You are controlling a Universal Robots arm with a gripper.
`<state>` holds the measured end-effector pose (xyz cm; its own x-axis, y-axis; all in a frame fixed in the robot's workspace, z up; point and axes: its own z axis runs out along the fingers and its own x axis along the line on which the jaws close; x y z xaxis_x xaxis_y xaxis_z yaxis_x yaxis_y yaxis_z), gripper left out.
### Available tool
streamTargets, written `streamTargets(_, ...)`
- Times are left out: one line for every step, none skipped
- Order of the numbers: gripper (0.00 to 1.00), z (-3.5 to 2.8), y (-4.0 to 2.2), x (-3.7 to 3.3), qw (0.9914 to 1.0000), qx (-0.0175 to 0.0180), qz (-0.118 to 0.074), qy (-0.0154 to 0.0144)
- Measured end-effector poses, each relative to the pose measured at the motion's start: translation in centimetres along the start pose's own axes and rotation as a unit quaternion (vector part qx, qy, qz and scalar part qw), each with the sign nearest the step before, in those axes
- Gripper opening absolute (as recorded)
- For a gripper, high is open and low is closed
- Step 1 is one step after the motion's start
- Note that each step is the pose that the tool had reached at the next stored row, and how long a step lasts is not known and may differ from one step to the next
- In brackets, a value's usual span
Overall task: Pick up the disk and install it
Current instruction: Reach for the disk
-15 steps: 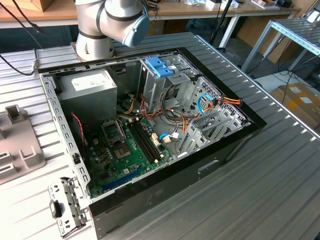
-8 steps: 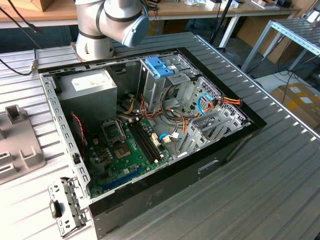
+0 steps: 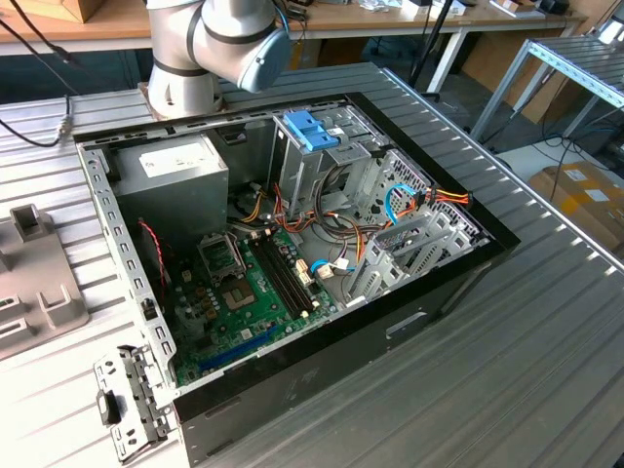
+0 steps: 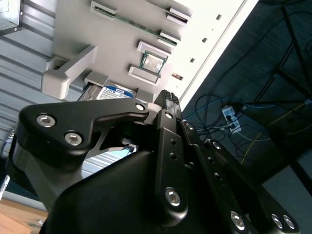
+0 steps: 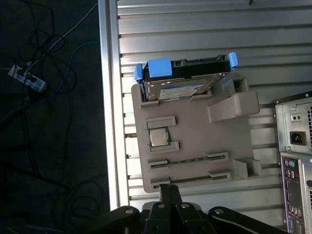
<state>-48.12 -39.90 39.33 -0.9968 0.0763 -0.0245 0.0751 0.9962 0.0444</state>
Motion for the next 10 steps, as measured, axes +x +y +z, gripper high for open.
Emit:
streamTargets(0.11, 0.02, -0.01, 0.07, 1.0, 0.0, 0.0, -0.0001)
streamTargets(0.11, 0.04, -0.01, 0.07, 1.0, 0.0, 0.0, 0.0)
streamTargets(0.11, 0.07, 0.0, 0.01, 1.0, 0.0, 0.0, 0.0001)
streamTargets(0.11, 0.11, 0.01, -0.08, 1.0, 0.0, 0.0, 0.0)
streamTargets(0.11, 0.16, 0.02, -0.23, 1.0, 0.0, 0.0, 0.0)
streamTargets(0.11, 0.19, 0.02, -0.31, 1.0, 0.0, 0.0, 0.0)
streamTargets(0.11, 0.23, 0.02, -0.4, 1.0, 0.0, 0.0, 0.0)
streamTargets(0.11, 0.28, 0.03, -0.52, 1.0, 0.0, 0.0, 0.0001)
streamTargets(0.11, 0.33, 0.03, -0.61, 1.0, 0.0, 0.0, 0.0)
streamTargets(0.11, 0.41, 0.05, -0.72, 1.0, 0.0, 0.0, 0.0)
